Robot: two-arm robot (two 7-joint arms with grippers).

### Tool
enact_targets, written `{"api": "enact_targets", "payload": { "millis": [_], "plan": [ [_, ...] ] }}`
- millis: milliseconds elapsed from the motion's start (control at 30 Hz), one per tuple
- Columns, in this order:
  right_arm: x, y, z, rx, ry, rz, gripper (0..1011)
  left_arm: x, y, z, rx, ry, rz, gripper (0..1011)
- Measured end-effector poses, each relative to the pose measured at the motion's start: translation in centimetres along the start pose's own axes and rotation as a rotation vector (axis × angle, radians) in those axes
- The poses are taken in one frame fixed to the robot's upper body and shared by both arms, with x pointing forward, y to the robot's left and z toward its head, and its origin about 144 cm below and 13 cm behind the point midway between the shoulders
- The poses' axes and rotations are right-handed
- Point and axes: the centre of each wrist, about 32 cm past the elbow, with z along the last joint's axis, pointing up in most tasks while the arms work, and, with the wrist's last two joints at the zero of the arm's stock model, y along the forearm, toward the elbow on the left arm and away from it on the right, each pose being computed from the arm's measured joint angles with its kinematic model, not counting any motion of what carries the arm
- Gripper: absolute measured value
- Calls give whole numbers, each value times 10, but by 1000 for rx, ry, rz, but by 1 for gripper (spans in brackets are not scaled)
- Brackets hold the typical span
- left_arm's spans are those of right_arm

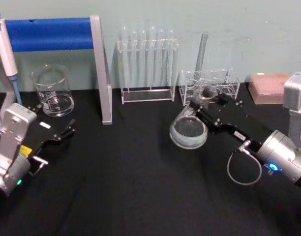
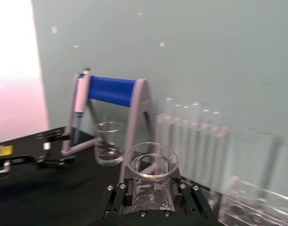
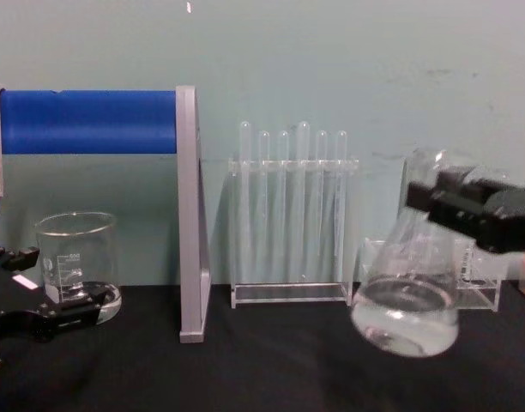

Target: Grasp the erlenmeyer flask with one hand, shake it three times, then place it back.

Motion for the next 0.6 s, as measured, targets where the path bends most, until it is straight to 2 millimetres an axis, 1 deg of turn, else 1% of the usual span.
{"api": "enact_targets", "payload": {
  "millis": [33,233,400,600],
  "plan": [
    [0,0,0,0,0,0,448,0,0,0,0,0,0,1001],
    [-3,-14,12,6,-20,-137,448,0,0,0,0,0,0,1001],
    [-2,-23,15,10,-31,-210,448,0,0,0,0,0,0,1001],
    [-1,-30,17,9,-35,-251,448,0,0,0,0,0,0,1001]
  ]
}}
